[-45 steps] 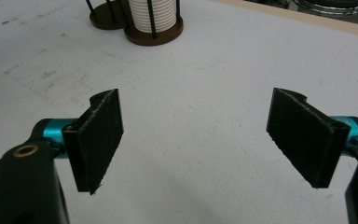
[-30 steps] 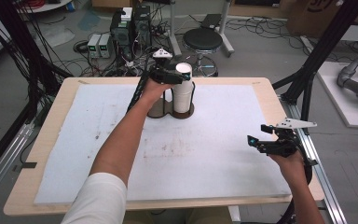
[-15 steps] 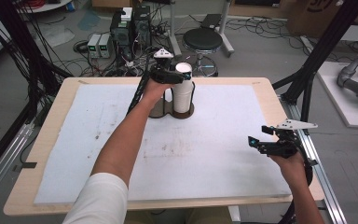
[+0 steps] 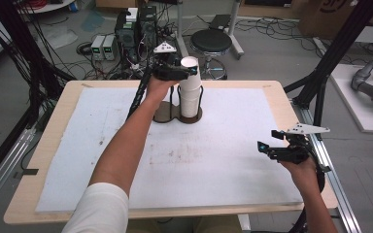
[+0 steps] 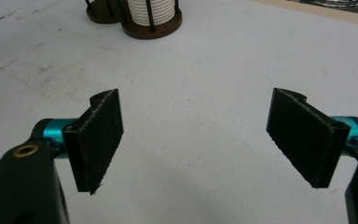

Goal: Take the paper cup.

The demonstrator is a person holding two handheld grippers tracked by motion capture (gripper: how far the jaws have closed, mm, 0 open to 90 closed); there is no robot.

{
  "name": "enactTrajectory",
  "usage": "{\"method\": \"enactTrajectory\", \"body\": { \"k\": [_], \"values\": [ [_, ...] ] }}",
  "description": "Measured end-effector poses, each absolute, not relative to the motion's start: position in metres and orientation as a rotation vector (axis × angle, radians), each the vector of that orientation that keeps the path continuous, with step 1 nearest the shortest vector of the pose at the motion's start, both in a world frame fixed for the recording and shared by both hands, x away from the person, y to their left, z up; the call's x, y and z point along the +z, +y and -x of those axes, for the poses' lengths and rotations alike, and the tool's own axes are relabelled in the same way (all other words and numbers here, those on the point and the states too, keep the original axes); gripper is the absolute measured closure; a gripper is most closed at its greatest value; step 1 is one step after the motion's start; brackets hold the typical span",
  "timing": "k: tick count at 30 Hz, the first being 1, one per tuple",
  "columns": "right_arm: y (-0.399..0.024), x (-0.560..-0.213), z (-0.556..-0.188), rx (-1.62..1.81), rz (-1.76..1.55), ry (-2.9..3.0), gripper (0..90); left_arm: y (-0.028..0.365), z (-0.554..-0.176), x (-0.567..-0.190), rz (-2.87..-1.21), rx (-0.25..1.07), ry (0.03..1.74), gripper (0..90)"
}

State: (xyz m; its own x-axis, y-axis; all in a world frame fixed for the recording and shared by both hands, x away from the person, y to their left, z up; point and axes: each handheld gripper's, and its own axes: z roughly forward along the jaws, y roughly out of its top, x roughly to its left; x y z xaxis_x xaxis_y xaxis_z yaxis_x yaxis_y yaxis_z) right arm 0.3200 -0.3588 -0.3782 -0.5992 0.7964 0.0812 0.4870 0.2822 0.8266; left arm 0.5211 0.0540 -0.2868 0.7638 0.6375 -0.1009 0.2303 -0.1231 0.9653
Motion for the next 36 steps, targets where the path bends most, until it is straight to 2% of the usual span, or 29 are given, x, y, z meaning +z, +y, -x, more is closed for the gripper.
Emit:
{"method": "enactTrajectory", "body": {
  "k": [7, 18, 36],
  "values": [
    [-0.359, -0.377, -0.318, 1.241, -1.16, 2.203, 18.8, 0.064, -0.513, -0.253, -1.64, 0.412, 0.665, 34.4],
    [-0.358, -0.374, -0.318, 1.255, -1.14, 2.202, 18.8, 0.089, -0.495, -0.232, -1.62, 0.404, 0.663, 34.6],
    [-0.345, -0.375, -0.316, 1.271, -1.1, 2.251, 18.8, 0.127, -0.432, -0.244, -1.691, 0.387, 0.581, 34.5]
  ]
}}
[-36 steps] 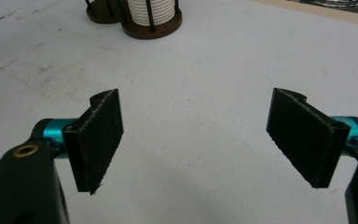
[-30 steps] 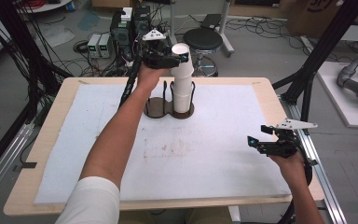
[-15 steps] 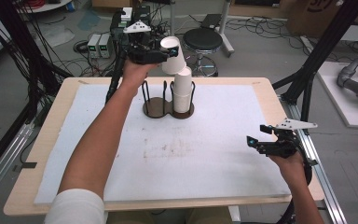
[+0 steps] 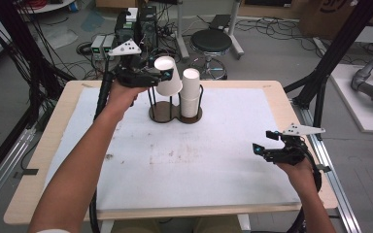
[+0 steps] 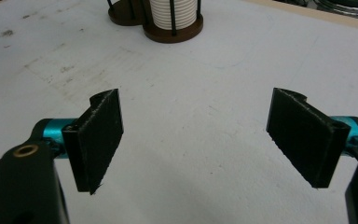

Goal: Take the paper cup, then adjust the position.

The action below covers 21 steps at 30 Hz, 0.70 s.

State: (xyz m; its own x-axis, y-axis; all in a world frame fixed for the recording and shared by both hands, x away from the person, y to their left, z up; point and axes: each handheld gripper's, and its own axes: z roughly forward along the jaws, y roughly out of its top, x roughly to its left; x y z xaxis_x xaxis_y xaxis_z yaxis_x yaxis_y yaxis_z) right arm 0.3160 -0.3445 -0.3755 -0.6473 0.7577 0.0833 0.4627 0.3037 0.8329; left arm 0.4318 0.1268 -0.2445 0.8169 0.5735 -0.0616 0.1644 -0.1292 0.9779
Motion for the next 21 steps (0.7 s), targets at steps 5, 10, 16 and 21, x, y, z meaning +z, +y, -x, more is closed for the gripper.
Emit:
{"method": "enactTrajectory", "body": {
  "k": [5, 10, 16, 21],
  "values": [
    [-0.34, -0.376, -0.317, 1.272, -1.089, 2.267, 18.8, 0.134, -0.414, -0.255, -1.693, 0.371, 0.566, 34.5],
    [-0.335, -0.375, -0.319, 1.274, -1.062, 2.288, 18.8, 0.138, -0.403, -0.269, -1.712, 0.353, 0.562, 34.4],
    [-0.331, -0.369, -0.319, 1.289, -1.031, 2.29, 18.8, 0.137, -0.395, -0.274, -1.703, 0.324, 0.544, 34.4],
    [-0.327, -0.369, -0.319, 1.313, -1.006, 2.299, 18.8, 0.134, -0.39, -0.278, -1.714, 0.305, 0.525, 34.3]
  ]
}}
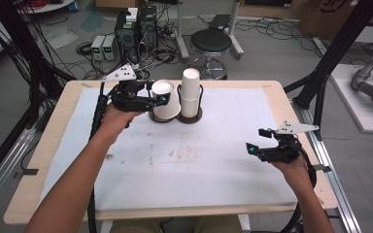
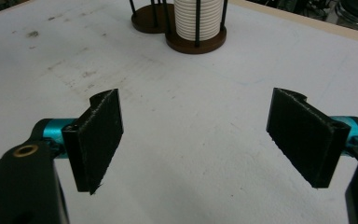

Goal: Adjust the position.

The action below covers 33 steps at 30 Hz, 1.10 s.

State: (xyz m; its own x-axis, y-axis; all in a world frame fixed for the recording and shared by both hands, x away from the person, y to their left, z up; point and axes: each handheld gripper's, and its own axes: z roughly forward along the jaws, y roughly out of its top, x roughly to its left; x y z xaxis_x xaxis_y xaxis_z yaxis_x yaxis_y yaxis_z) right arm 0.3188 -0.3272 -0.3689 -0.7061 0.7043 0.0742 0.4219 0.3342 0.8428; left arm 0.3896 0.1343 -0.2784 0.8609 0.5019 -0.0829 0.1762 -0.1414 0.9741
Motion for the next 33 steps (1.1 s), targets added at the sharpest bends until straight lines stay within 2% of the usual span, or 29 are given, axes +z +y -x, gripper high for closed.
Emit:
{"method": "enactTrajectory", "body": {
  "k": [12, 33],
  "values": [
    [-0.312, -0.367, -0.318, 1.412, -0.895, 2.364, 18.8, 0.126, -0.373, -0.289, -1.763, 0.279, 0.468, 34.3],
    [-0.246, -0.354, -0.324, 1.595, -0.567, 2.481, 18.8, 0.098, -0.343, -0.308, -1.813, 0.16, 0.333, 34.2]
  ]
}}
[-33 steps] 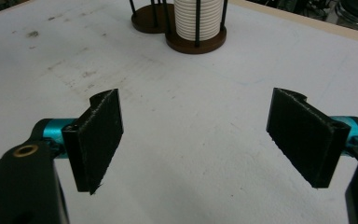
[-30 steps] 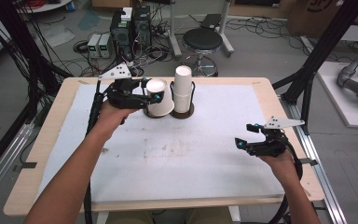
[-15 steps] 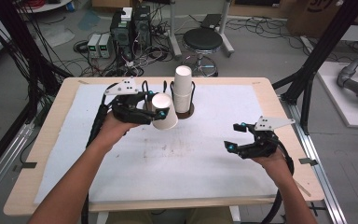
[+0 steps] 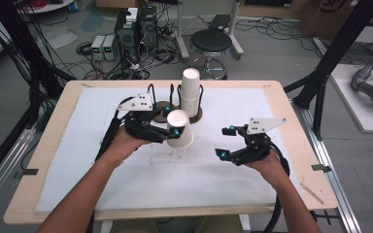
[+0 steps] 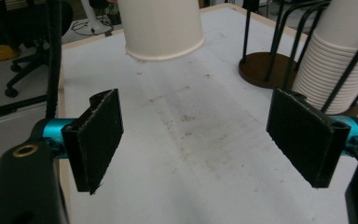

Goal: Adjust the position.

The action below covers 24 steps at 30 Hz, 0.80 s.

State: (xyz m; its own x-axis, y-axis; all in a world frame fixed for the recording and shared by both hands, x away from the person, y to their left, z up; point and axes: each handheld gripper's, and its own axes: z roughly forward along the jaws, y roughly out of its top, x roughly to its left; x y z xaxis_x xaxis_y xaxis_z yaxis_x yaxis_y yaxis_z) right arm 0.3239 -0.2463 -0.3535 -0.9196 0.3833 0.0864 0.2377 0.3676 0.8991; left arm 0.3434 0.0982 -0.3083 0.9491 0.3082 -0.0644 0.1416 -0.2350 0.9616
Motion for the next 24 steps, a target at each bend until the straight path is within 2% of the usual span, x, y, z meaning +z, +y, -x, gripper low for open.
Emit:
{"method": "enactTrajectory", "body": {
  "k": [10, 24],
  "values": [
    [-0.216, -0.355, -0.326, 1.622, -0.439, 2.522, 18.8, 0.081, -0.337, -0.313, -1.82, 0.114, 0.287, 34.3],
    [-0.197, -0.36, -0.327, 1.635, -0.365, 2.561, 18.8, 0.067, -0.332, -0.32, -1.832, 0.065, 0.255, 34.3]
  ]
}}
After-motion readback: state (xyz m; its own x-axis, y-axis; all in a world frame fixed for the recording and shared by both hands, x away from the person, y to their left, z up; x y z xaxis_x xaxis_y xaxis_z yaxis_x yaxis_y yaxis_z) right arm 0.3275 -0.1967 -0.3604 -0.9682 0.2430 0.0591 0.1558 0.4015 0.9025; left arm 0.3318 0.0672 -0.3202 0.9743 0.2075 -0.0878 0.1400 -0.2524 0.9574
